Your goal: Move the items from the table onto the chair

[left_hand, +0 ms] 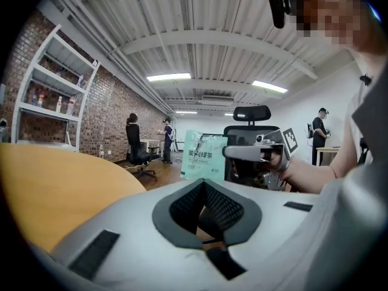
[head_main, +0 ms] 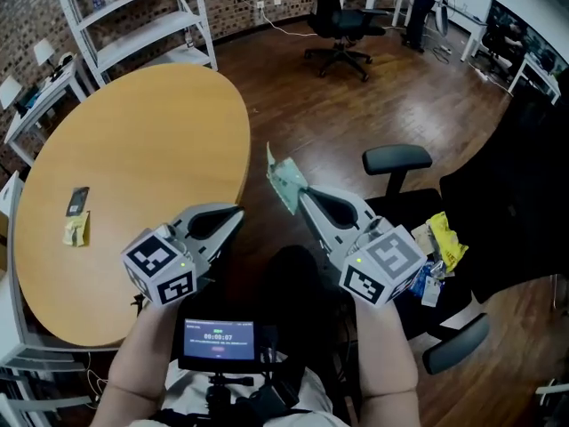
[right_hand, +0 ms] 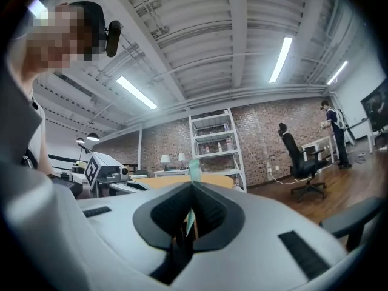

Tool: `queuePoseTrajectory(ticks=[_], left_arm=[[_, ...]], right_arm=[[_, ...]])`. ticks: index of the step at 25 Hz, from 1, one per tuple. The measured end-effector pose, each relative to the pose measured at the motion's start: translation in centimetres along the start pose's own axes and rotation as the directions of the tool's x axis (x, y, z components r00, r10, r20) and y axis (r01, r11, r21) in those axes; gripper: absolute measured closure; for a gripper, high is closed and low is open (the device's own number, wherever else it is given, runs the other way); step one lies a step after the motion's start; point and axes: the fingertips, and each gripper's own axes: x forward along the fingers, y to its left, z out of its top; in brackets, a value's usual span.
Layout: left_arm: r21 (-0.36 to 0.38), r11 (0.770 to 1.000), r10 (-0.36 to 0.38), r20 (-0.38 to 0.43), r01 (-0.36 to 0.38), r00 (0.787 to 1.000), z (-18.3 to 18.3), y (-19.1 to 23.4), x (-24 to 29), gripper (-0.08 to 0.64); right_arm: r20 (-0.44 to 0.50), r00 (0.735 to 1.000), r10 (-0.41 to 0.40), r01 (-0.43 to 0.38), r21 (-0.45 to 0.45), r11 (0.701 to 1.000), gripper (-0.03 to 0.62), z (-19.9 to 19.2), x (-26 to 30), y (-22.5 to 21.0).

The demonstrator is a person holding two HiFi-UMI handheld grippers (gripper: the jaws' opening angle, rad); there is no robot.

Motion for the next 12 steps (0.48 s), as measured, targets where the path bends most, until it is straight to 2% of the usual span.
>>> queuePoseTrajectory(ticks=[5, 12], left_arm=[[0.043, 0.999, -0.018, 0.004, 0.018, 1.000, 0.5, -0.8, 2.7, 0.549], [0.099, 0.983, -0.156, 0.000, 0.155, 0.988, 0.8, -5.7, 7.8, 0.549]], right_arm=[[-0.003, 0.996, -0.086, 0.086, 0.014, 0.996, 0.586, -0.3, -3.9, -2.9], [-0.028, 0.978, -0.206, 0.207, 0.040, 0.978, 0.586, -2.0, -9.3, -6.2]])
